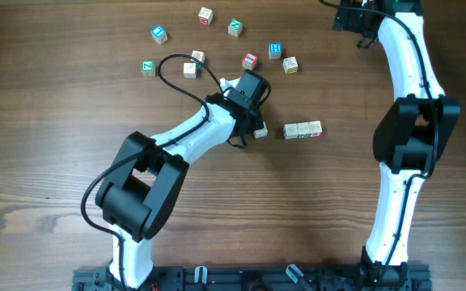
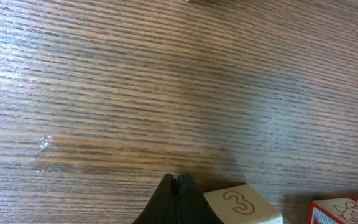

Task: Form a horizontal line
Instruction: 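Lower the 3 block onto the table beside the row's left end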

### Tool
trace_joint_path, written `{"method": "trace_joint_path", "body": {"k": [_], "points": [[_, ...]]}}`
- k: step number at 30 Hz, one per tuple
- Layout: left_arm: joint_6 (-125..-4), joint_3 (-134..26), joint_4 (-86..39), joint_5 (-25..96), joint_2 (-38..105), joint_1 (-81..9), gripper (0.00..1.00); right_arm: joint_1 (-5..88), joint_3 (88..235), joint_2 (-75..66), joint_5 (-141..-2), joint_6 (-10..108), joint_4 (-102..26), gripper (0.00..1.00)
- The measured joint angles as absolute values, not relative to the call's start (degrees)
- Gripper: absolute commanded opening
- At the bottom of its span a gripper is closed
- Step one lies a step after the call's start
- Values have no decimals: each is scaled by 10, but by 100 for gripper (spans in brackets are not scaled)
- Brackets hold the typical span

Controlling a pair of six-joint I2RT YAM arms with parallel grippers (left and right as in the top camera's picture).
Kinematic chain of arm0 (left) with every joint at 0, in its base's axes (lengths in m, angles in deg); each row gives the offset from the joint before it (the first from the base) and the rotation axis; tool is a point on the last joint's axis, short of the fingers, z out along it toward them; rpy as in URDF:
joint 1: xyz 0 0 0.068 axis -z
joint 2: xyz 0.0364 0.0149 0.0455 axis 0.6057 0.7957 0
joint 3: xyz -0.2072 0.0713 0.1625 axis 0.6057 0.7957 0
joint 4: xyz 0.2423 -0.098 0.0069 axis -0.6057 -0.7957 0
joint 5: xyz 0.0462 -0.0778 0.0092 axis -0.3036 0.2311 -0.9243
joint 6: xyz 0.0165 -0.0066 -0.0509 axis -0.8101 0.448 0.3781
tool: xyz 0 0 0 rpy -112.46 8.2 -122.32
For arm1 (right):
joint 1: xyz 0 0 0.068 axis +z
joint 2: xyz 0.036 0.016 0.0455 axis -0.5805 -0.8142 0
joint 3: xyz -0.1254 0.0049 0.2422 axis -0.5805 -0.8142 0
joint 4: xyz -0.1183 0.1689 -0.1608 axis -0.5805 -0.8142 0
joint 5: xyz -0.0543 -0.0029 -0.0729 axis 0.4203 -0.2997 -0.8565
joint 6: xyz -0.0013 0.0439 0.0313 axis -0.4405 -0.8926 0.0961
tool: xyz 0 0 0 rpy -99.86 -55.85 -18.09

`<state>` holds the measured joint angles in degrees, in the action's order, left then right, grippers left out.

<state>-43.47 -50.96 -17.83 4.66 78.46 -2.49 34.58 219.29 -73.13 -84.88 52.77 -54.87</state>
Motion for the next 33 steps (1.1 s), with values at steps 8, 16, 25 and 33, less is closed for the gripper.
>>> {"method": "trace_joint_path", "body": {"k": [8, 16, 25, 33], "points": [[-434, -510, -176, 49, 785, -16, 4, 346, 2193, -731, -849, 528, -549, 100], [-435, -510, -156, 48, 785, -16, 4, 346, 2193, -731, -849, 528, -549, 100], [-442, -510, -150, 48, 785, -16, 4, 346, 2193, -731, -849, 528, -549, 100], [-442, -510, -150, 48, 785, 9, 4, 346, 2193, -731, -849, 528, -549, 100]]}}
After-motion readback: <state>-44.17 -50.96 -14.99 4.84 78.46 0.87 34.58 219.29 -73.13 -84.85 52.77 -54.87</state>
